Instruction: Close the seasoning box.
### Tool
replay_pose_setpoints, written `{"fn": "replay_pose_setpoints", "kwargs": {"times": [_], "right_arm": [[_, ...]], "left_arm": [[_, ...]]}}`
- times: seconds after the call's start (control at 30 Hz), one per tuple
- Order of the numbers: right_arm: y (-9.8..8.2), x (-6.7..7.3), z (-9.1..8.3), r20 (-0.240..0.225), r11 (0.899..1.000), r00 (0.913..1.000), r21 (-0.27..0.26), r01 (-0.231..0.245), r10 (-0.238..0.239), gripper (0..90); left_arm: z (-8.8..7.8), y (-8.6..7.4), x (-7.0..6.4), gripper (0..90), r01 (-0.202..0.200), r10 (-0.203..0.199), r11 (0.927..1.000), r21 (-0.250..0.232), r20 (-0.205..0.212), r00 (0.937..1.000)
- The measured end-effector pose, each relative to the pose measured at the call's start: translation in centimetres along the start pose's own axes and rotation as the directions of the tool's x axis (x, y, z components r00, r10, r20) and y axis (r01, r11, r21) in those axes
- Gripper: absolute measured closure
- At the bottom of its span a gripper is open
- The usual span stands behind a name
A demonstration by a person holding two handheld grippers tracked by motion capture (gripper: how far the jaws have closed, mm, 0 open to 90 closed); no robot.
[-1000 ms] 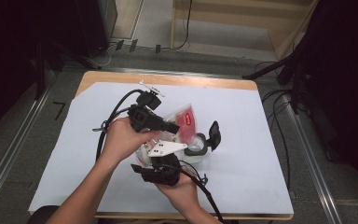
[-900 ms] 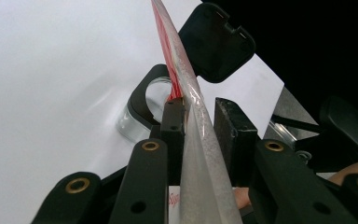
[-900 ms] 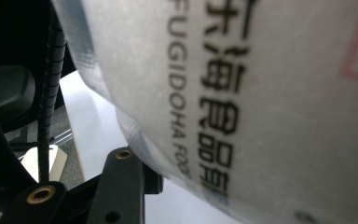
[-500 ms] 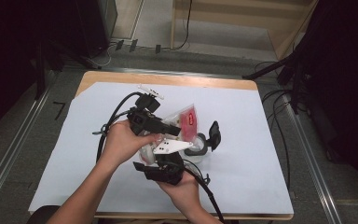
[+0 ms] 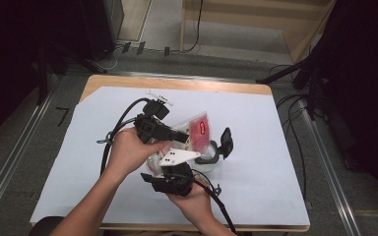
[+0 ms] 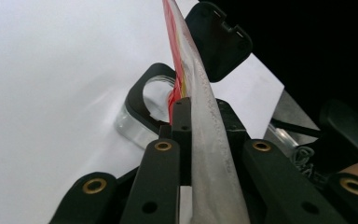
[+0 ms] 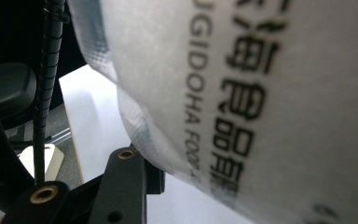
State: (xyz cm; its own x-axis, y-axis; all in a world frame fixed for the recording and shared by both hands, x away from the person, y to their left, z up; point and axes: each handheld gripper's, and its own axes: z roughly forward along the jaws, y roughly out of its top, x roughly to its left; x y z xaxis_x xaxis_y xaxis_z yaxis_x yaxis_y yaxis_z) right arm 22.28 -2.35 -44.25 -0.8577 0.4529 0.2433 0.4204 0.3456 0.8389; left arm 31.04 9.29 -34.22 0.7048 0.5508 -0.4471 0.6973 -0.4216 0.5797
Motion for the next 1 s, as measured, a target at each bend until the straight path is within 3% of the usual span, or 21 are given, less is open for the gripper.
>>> {"fn": "replay_pose_setpoints", "kwargs": {"times": [0.13,0.2,0.23,0.3,0.37,0.7,1.0], "right_arm": [[0.07,0.00,-0.07,-0.012,1.000,0.9999,-0.005,-0.008,0.008,63.3],[0.14,-0.21,-0.08,-0.030,1.000,0.9993,-0.002,-0.023,0.022,63.6],[0.23,-0.52,-0.24,-0.060,0.998,0.9966,-0.018,-0.059,0.057,64.0],[0.29,-0.61,-0.31,-0.068,0.997,0.9956,-0.024,-0.067,0.065,64.0],[0.32,-0.49,-0.41,-0.068,0.998,0.9959,-0.028,-0.062,0.060,63.8],[0.57,0.36,-0.22,-0.013,1.000,0.9999,-0.010,0.007,-0.007,62.8],[0.81,-0.02,-0.29,-0.020,1.000,0.9998,0.003,-0.007,0.007,62.9]], "left_arm": [[-0.02,0.01,0.14,81.4,0.015,-0.015,0.9999,-0.009,0.010,0.9998],[-0.10,0.06,0.11,72.6,0.007,-0.007,0.9998,-0.018,0.015,0.9999],[-0.24,0.14,-0.12,70.7,-0.001,0.001,0.9997,-0.024,-0.004,1.0000],[-0.23,0.17,-0.20,70.0,-0.006,0.006,0.9996,-0.028,-0.007,1.0000],[-0.29,0.23,-0.34,68.6,-0.024,0.024,0.9996,-0.012,-0.018,0.9996],[-0.39,0.41,-0.21,77.2,-0.016,0.016,0.9997,-0.017,-0.029,0.9995],[-0.06,0.96,0.12,76.3,-0.011,0.011,0.9998,-0.018,-0.013,0.9999]]}}
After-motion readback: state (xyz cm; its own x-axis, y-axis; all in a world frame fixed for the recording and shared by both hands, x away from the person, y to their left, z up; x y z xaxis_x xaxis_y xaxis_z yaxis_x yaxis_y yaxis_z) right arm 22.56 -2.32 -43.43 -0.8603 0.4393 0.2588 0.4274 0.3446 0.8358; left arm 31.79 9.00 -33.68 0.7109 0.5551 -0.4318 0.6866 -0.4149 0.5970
